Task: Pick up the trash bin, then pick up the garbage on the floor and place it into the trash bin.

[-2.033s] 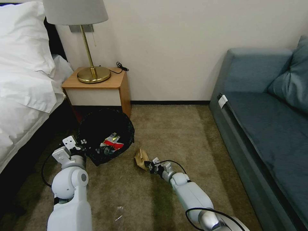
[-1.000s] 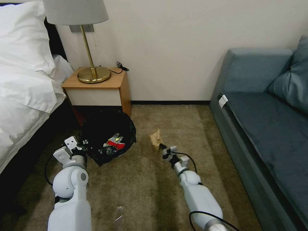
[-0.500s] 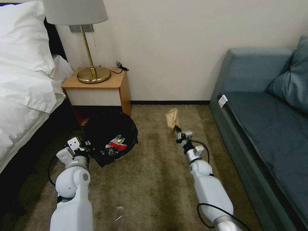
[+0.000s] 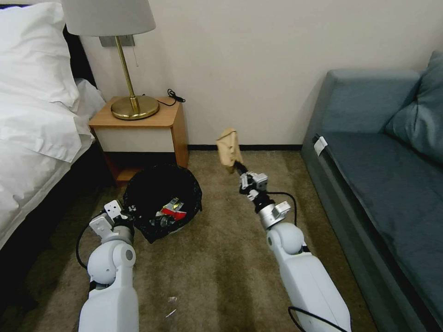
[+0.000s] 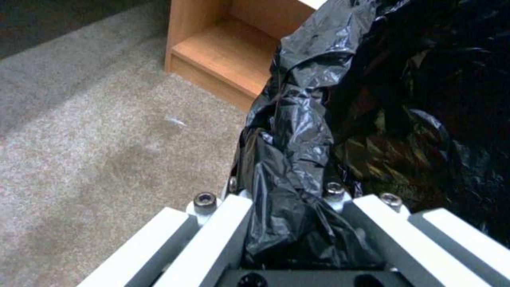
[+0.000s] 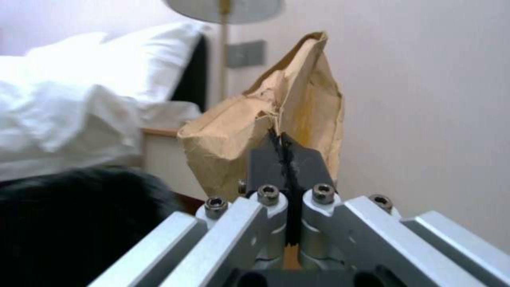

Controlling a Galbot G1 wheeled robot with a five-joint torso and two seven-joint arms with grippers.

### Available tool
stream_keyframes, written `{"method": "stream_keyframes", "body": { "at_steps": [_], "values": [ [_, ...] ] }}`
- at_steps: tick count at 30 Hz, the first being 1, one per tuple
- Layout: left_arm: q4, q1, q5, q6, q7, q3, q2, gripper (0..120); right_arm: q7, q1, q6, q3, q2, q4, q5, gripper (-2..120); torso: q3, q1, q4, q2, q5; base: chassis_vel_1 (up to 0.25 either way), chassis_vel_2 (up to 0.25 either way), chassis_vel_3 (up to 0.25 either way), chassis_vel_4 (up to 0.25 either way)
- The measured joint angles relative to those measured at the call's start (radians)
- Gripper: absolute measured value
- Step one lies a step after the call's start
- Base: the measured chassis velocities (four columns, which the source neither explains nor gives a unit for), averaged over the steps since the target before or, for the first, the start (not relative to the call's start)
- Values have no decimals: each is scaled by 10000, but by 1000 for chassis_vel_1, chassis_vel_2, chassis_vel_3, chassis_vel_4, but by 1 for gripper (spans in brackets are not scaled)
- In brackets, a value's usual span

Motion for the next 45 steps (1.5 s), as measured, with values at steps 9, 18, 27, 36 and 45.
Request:
{"method": "stream_keyframes", "body": {
  "at_steps": [9, 18, 27, 36, 45],
  "values": [
    [59, -25, 109, -1, 3, 10, -6, 3, 123, -2, -245, -1262, -378, 1319, -18, 0, 0, 0, 1, 0, -1, 0, 0, 0, 0],
    [42, -62, 269, 6, 2, 104, -6, 3, 54, -87, -62, -2275, -370, 845, -499, 0, 1, 0, 0, 0, 0, 0, 0, 0, 0],
    [12, -56, 420, 4, 1, 264, -3, 3, 14, 66, 256, -2502, -126, -116, -749, 0, 1, 0, 1, 0, -1, 0, 0, 0, 0],
    [-30, -34, 492, 1, -1, 343, -3, 3, -73, 124, 611, -2613, 281, -823, -1011, 0, 1, 0, 1, 0, 0, 0, 0, 0, 0],
    [-49, -70, 483, 2, -5, 310, -3, 3, -133, 39, 726, -2524, 355, -909, -1208, 13, 1, 0, 1, 0, 0, 0, 0, 0, 0]
  ]
}}
